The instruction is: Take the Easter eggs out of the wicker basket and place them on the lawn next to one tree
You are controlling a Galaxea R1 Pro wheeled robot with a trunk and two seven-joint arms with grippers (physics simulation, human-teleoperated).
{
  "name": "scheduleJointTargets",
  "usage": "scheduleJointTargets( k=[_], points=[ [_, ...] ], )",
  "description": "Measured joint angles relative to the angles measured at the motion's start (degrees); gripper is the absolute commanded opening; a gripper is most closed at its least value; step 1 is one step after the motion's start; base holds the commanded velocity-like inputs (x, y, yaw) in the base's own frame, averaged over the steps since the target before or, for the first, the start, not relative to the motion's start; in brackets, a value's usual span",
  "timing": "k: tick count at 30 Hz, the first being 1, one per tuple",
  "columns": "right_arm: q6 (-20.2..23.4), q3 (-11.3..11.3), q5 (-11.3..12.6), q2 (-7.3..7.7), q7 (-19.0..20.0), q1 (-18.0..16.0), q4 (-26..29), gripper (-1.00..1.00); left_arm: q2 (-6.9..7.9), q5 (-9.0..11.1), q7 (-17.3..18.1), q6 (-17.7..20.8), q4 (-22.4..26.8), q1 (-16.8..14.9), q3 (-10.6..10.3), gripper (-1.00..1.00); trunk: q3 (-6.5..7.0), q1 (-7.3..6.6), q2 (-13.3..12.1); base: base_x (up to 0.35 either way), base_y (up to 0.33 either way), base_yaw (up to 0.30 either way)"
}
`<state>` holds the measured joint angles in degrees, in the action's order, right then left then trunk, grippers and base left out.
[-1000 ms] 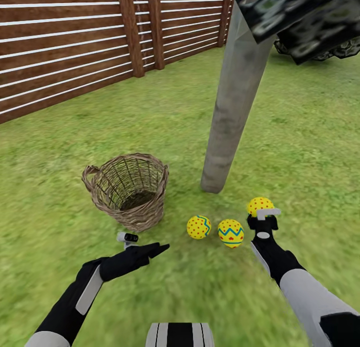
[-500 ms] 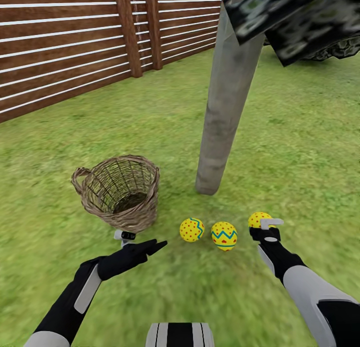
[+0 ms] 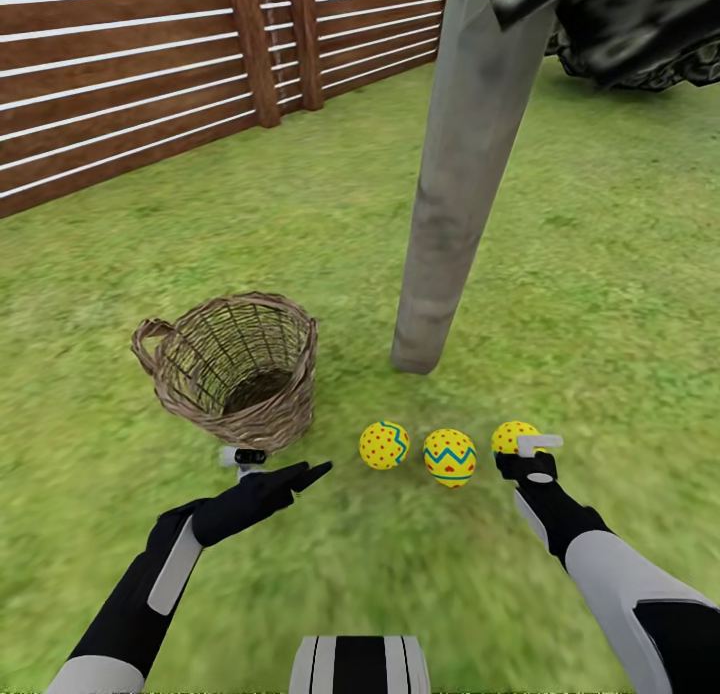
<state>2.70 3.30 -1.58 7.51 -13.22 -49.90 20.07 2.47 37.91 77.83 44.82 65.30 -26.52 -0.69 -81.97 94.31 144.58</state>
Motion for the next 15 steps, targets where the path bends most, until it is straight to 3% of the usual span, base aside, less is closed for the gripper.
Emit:
scheduleJointTargets(
  k=[15],
  points=[
    [0.6,0.3,-0.2,-0.01,0.2,0.0,0.1,-1.0,-0.03,0.1,0.0,0.2,1.1,0.0,0.4,1.0,-3.33,0.39,0.2,0.0,0.0,0.0]
  ],
)
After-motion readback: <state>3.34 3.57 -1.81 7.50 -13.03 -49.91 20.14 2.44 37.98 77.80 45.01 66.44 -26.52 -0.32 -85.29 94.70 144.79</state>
